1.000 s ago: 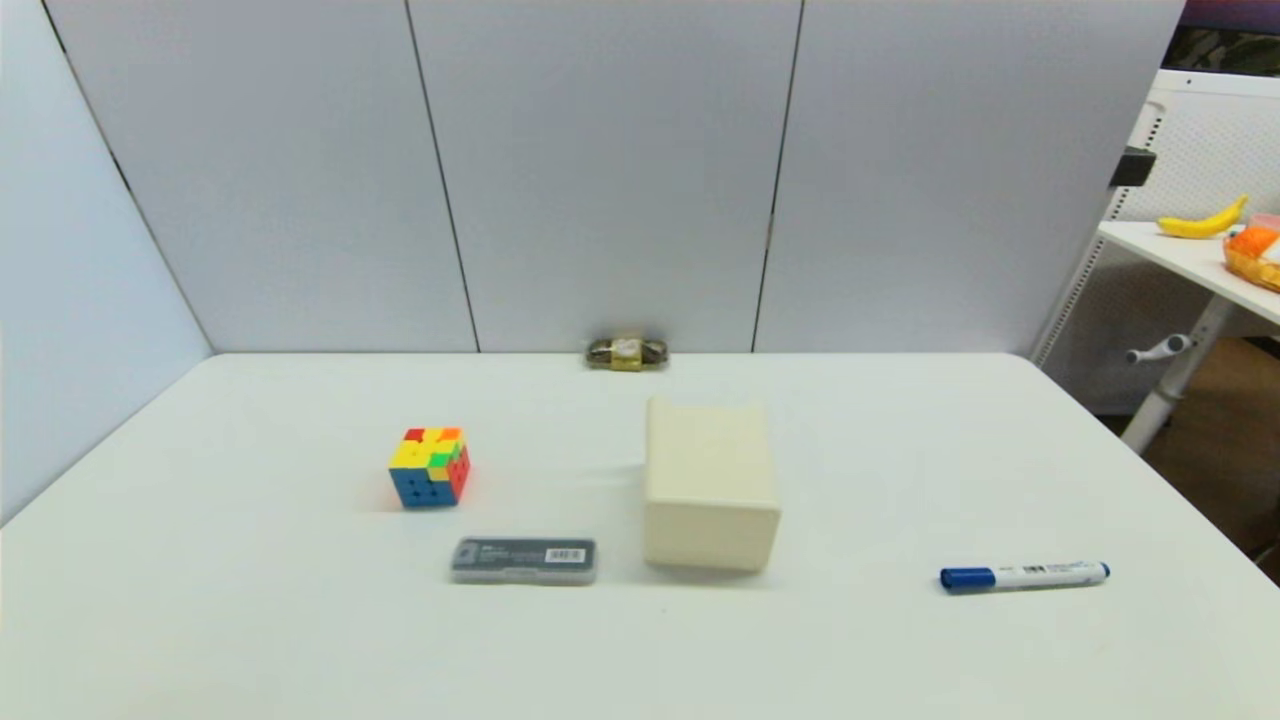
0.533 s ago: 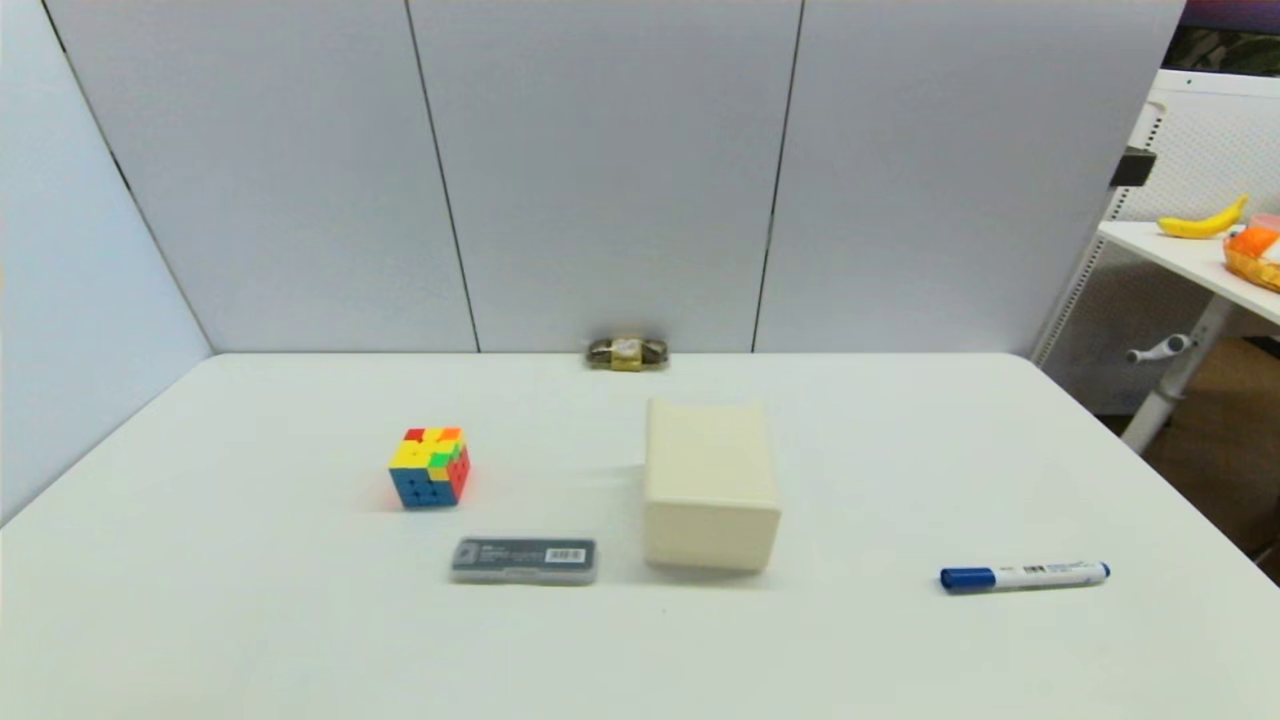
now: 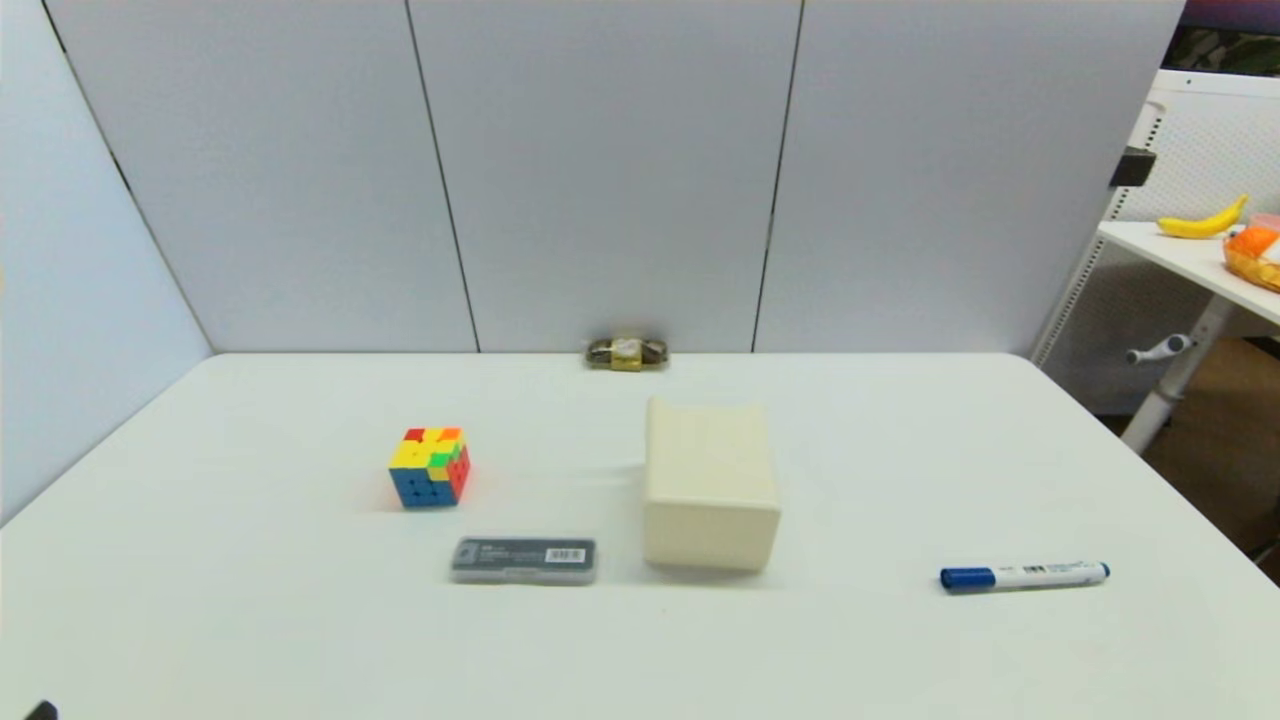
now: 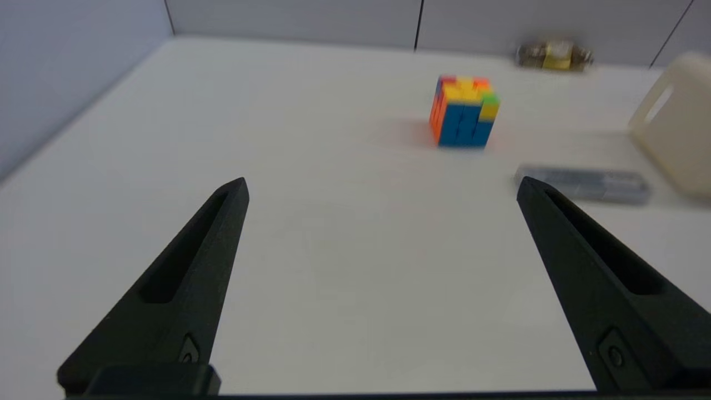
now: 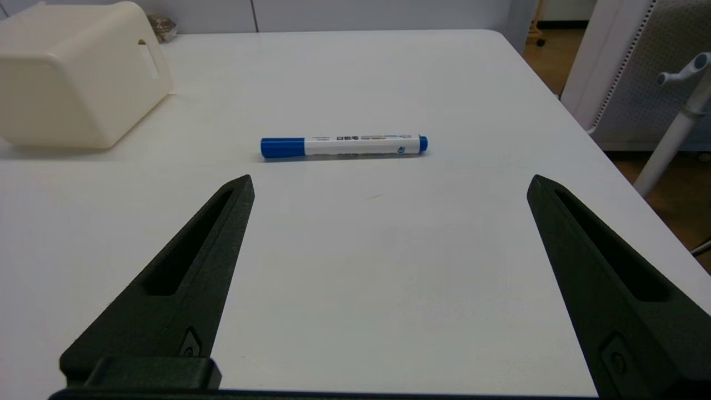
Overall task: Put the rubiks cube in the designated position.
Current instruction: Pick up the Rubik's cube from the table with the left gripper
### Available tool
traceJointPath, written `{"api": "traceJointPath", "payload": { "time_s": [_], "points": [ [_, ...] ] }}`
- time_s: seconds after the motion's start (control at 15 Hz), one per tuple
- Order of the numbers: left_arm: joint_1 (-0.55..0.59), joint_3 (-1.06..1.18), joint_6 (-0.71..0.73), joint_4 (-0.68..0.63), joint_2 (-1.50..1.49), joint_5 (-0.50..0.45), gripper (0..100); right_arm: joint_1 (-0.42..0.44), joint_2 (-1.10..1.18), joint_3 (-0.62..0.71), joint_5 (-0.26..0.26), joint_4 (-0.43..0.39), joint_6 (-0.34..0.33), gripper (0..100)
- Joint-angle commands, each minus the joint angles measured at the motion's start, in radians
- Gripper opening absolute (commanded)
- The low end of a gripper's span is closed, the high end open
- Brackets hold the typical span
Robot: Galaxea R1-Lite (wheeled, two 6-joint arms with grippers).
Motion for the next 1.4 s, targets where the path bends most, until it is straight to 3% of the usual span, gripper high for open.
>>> {"api": "traceJointPath", "payload": {
  "time_s": [0.07, 0.47, 0.67, 1.0, 1.4],
  "points": [
    [0.0, -0.34, 0.0, -0.038, 0.37, 0.003, 100, 0.0, 0.001, 0.003, 0.0, -0.001, 0.0, 100],
    [-0.015, -0.654, 0.018, -0.116, 0.732, 0.0, 100, 0.0, 0.001, 0.003, 0.0, -0.001, 0.0, 100],
    [-0.02, -0.756, 0.144, -0.119, 0.881, -0.016, 100, 0.0, 0.001, 0.003, 0.0, -0.001, 0.0, 100],
    [-0.052, -0.693, 0.184, -0.182, 0.968, -0.163, 100, 0.0, 0.001, 0.003, 0.0, -0.001, 0.0, 100],
    [-0.052, -0.61, 0.19, -0.156, 0.907, -0.157, 100, 0.0, 0.001, 0.003, 0.0, -0.001, 0.0, 100]
  ]
}}
